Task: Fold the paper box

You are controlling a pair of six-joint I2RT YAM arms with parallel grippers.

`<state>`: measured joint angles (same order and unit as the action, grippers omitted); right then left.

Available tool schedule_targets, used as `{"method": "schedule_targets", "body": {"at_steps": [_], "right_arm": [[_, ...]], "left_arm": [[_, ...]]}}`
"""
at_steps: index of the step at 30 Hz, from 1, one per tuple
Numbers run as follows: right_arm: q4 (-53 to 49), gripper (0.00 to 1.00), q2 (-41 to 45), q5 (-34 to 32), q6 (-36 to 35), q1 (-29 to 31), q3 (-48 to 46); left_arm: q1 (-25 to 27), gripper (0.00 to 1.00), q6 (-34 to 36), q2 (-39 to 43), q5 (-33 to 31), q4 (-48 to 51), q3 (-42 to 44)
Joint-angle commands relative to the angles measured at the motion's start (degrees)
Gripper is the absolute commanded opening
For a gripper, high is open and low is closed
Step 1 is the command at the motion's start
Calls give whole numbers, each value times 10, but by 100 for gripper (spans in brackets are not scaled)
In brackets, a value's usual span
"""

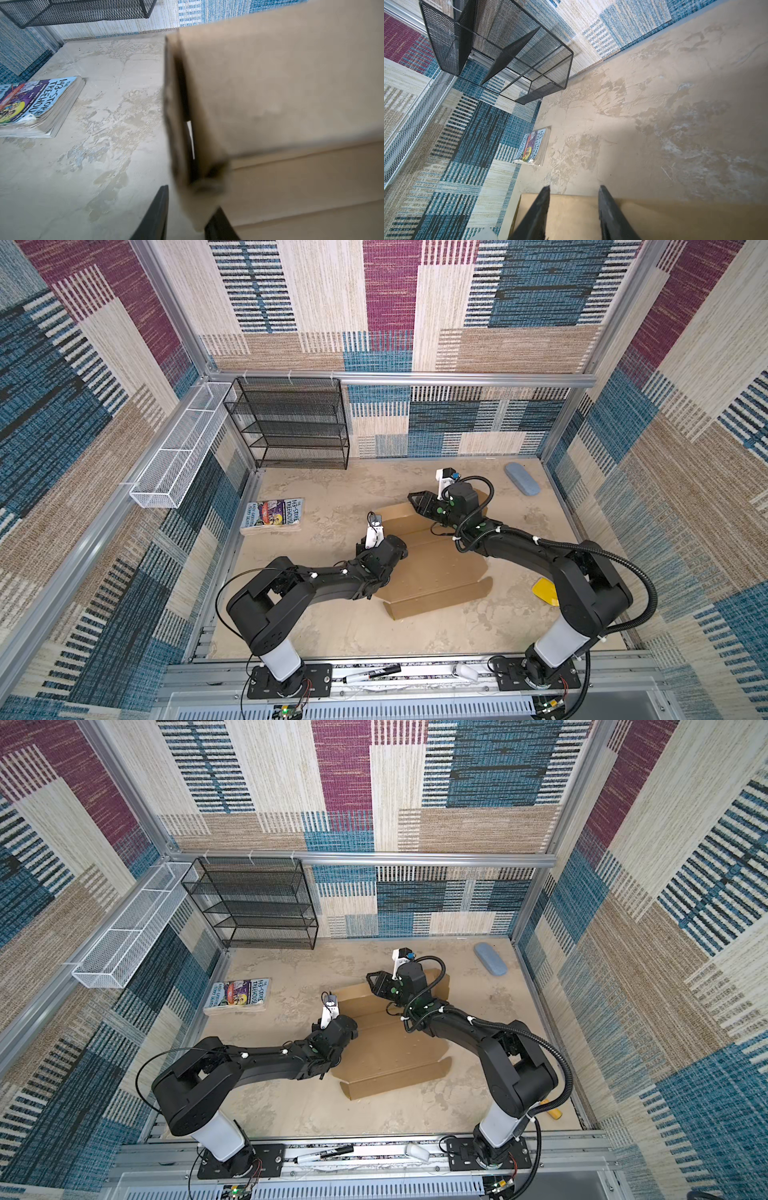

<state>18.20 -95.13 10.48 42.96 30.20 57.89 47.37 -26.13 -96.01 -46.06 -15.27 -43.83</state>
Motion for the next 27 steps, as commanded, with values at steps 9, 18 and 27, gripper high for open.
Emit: {"method": "schedule_targets", "body": {"at_steps": [9, 18, 27], "right_arm": [[-68, 52, 21, -14, -36, 0, 22], [-90, 54, 29, -12, -53, 1, 48], [-162, 60, 58, -42, -110, 1, 97]], "left_arm": [[-13, 26, 33, -23, 26, -43, -10], [-18, 8, 43, -33, 13, -52, -14], [-20, 2, 43, -40, 13, -70, -7]]}}
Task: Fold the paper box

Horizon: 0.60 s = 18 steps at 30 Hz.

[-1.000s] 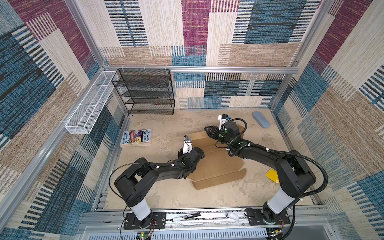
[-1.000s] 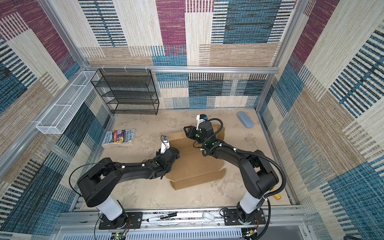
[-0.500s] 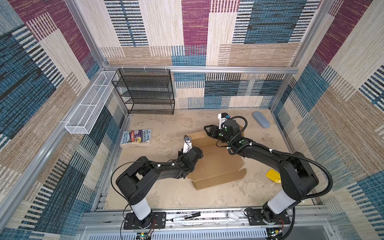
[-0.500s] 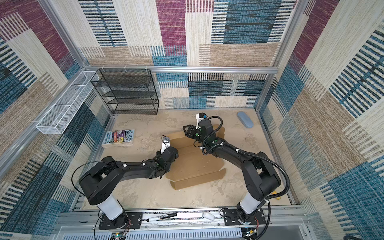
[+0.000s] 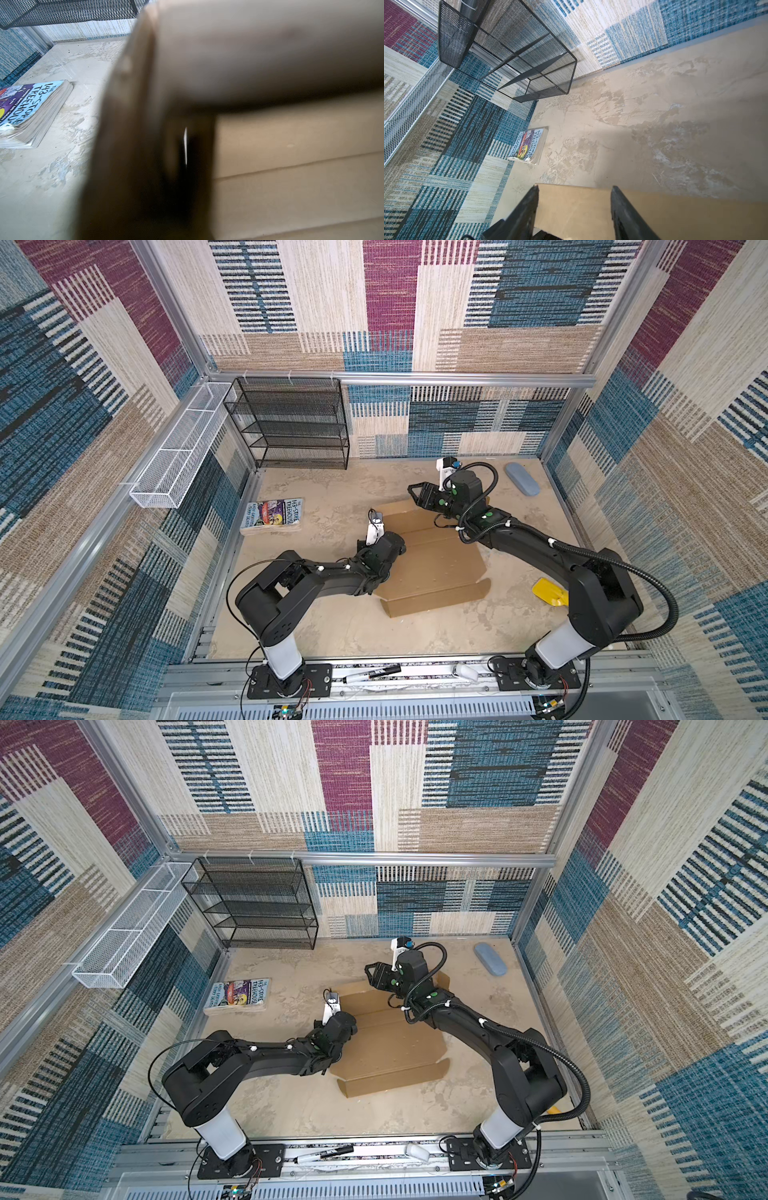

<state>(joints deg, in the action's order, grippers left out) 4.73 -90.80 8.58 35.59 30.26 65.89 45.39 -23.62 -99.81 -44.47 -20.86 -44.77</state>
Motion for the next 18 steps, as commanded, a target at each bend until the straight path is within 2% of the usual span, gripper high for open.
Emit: {"method": "schedule_targets", "body": {"at_steps": [1, 8, 13, 18], "right_arm": [[-44, 61, 24, -32, -51, 1, 23], [-185, 77, 101, -104, -156, -11, 34], [-255, 86, 137, -101, -184, -46, 15], [-289, 89, 134, -95, -209, -85, 4]], "left_arm": [[0, 1, 17, -2, -2, -15, 4], [-1, 0, 23, 13, -3, -28, 24], [-1, 0, 30, 22, 1, -32, 33], [-2, 0, 32, 24, 3, -33, 36]]}}
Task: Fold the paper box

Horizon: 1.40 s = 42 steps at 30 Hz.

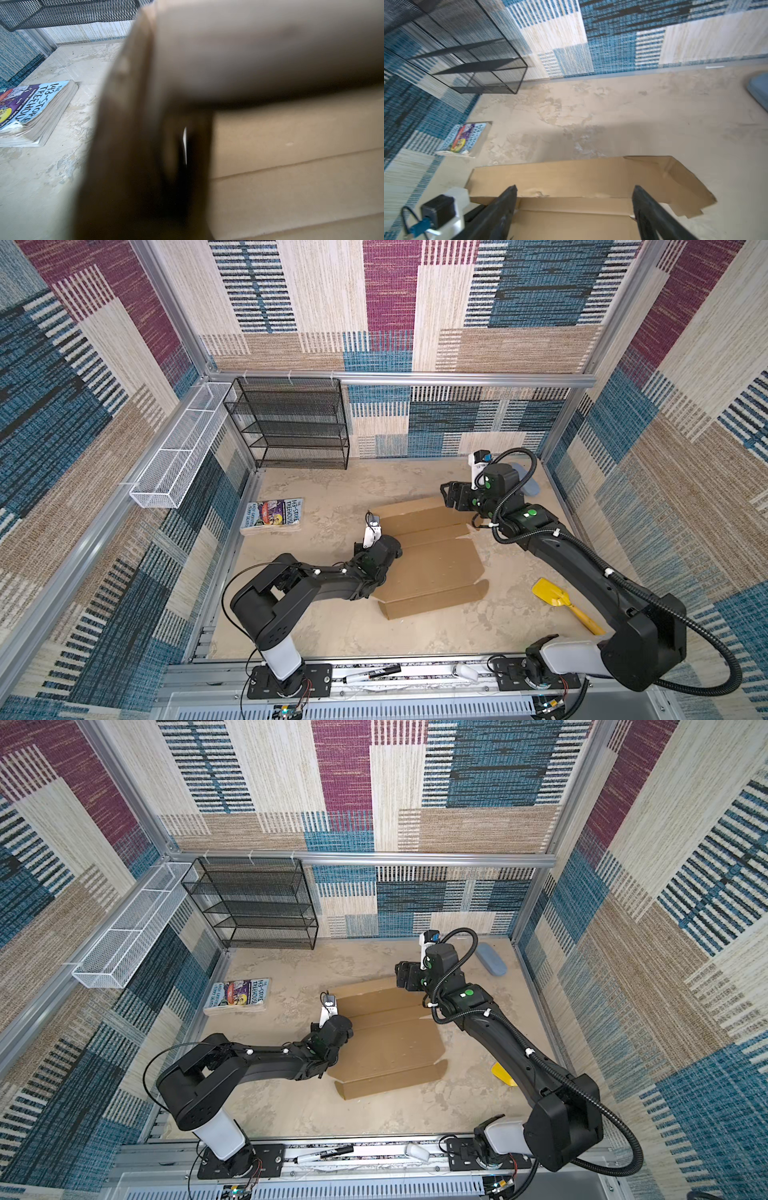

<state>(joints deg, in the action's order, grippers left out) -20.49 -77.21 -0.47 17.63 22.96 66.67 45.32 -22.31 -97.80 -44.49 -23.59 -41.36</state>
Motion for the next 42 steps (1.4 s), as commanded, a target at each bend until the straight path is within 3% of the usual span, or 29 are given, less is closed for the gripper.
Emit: {"method": "schedule_targets", "body": {"at_steps": [1, 12, 32, 42], "right_arm": [[-40, 90, -8, 0, -34, -18, -4], [-16, 89, -74, 76, -47, -46, -6], [58, 75, -94, 144, -8, -50, -28], [89, 58, -95, 164, 16, -50, -45]], "left_arm": [[-1, 0, 19, 3, 4, -6, 1], [-1, 0, 20, 1, 7, 0, 0], [-1, 0, 20, -6, 22, 1, -9], [-1, 0, 24, -6, 26, 2, -13]]}}
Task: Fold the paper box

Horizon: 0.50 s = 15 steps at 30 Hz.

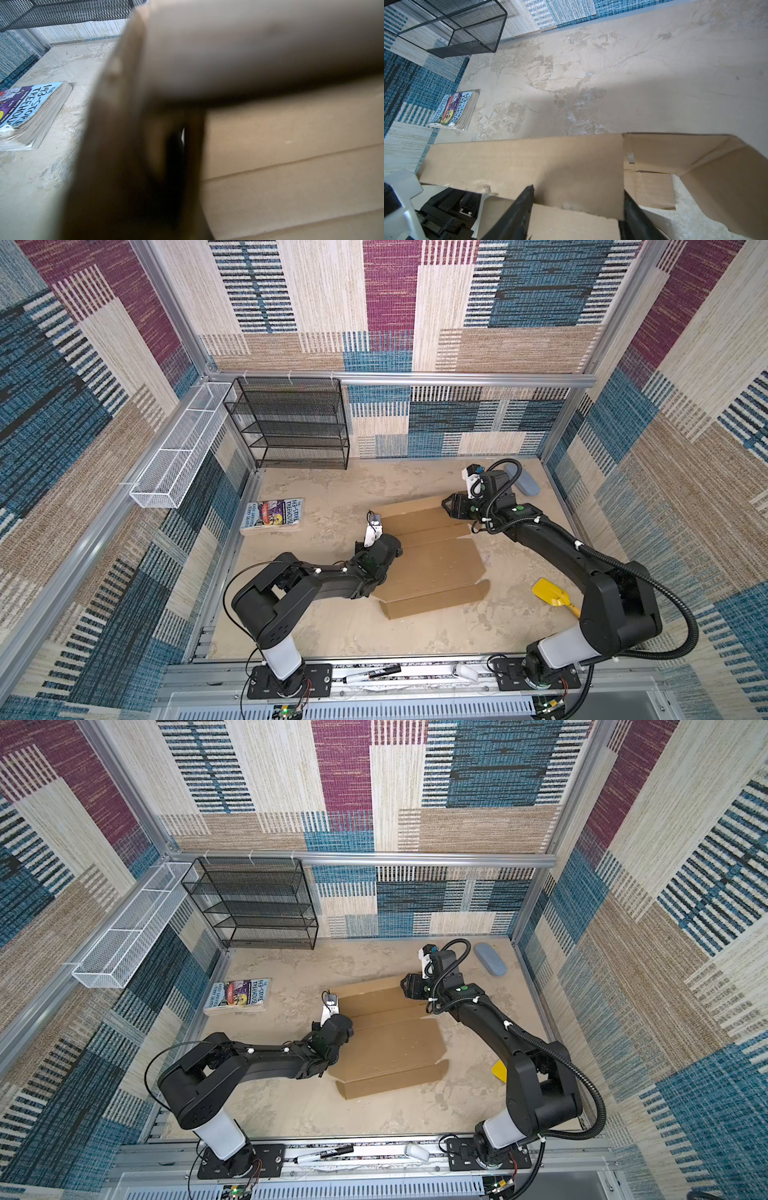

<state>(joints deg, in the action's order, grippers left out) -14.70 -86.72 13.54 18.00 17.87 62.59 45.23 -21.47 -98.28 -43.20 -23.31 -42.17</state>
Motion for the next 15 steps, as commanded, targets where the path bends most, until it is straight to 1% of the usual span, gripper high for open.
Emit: {"method": "schedule_targets", "body": {"at_steps": [1, 4, 7, 8, 11, 15], "right_arm": [[33, 55, 0, 24, 13, 1, -7], [37, 50, 4, 22, 15, 1, -11], [33, 50, 8, 18, 12, 1, -12], [31, 53, 8, 16, 10, 1, -11], [18, 67, 21, 5, 6, 1, -9], [-5, 80, 55, -15, -1, 1, -17]], "left_arm": [[0, 0, 15, -1, 13, -1, -4], [0, 0, 16, 0, 15, 0, -5], [0, 0, 14, 1, 12, 2, -5], [0, 0, 13, 2, 10, 1, -5], [0, 0, 10, 2, 2, 14, -9], [0, 0, 9, 5, -11, 26, -12]]}}
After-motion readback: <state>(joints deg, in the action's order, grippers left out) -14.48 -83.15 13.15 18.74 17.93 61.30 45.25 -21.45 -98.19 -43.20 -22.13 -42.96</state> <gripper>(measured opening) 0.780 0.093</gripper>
